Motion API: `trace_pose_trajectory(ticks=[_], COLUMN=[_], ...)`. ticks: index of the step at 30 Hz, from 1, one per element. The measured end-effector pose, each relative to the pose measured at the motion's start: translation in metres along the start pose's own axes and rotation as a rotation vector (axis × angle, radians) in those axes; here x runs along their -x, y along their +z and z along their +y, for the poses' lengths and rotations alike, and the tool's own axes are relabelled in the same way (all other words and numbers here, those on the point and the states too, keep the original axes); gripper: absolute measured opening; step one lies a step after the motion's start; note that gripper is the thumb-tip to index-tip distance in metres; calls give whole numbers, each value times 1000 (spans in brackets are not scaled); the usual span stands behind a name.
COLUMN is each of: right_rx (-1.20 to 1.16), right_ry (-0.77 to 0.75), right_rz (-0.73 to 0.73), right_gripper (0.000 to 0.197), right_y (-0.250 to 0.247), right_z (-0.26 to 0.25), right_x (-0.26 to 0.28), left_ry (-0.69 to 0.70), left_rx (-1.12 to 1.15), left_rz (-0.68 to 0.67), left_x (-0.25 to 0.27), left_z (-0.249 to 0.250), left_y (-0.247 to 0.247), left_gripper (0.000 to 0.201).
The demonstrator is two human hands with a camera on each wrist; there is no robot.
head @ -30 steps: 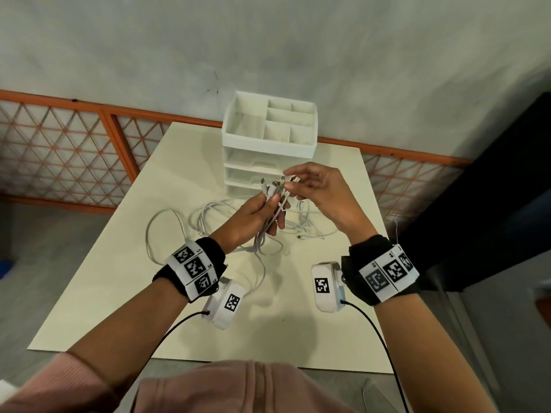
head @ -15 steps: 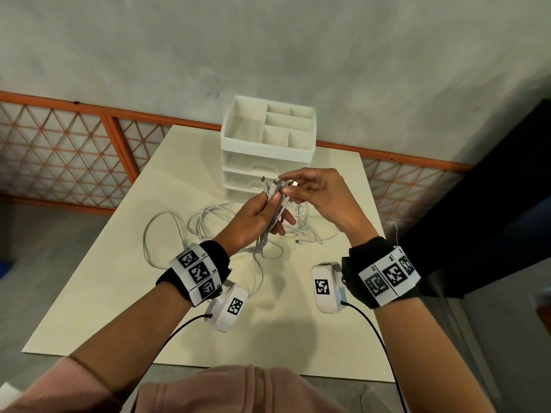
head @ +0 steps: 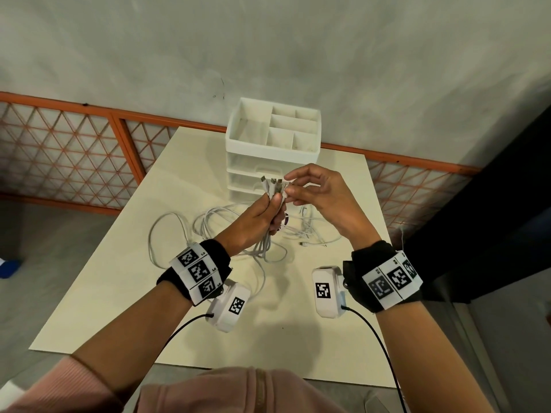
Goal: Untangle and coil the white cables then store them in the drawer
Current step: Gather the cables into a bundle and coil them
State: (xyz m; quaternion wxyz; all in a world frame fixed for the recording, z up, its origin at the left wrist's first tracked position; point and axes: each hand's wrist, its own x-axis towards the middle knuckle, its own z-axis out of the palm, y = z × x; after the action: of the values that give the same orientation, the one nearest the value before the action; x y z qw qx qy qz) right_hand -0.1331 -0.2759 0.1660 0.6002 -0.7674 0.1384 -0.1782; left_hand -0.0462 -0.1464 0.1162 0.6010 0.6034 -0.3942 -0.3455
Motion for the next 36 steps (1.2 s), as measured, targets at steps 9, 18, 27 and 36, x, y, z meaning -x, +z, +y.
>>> trace_pose_trajectory(ticks=[9, 18, 27, 36], right_rx=[-18, 106, 329, 362], right_ry=[3, -13, -109, -152], right_rz=[-38, -56, -156, -145], right_gripper=[34, 28, 34, 27], right_y=[-2, -4, 0, 2], right_z=[1, -1, -11, -6], right_x=[2, 2, -2, -7], left_ry=[-68, -90, -123, -151], left_rx=[12, -75, -96, -97], left_rz=[-179, -245, -249, -267], left_x=[1, 0, -4, -2], left_z=[-3, 0, -4, -5], left_y=[-5, -7, -11, -19], left_gripper=[15, 19, 26, 33])
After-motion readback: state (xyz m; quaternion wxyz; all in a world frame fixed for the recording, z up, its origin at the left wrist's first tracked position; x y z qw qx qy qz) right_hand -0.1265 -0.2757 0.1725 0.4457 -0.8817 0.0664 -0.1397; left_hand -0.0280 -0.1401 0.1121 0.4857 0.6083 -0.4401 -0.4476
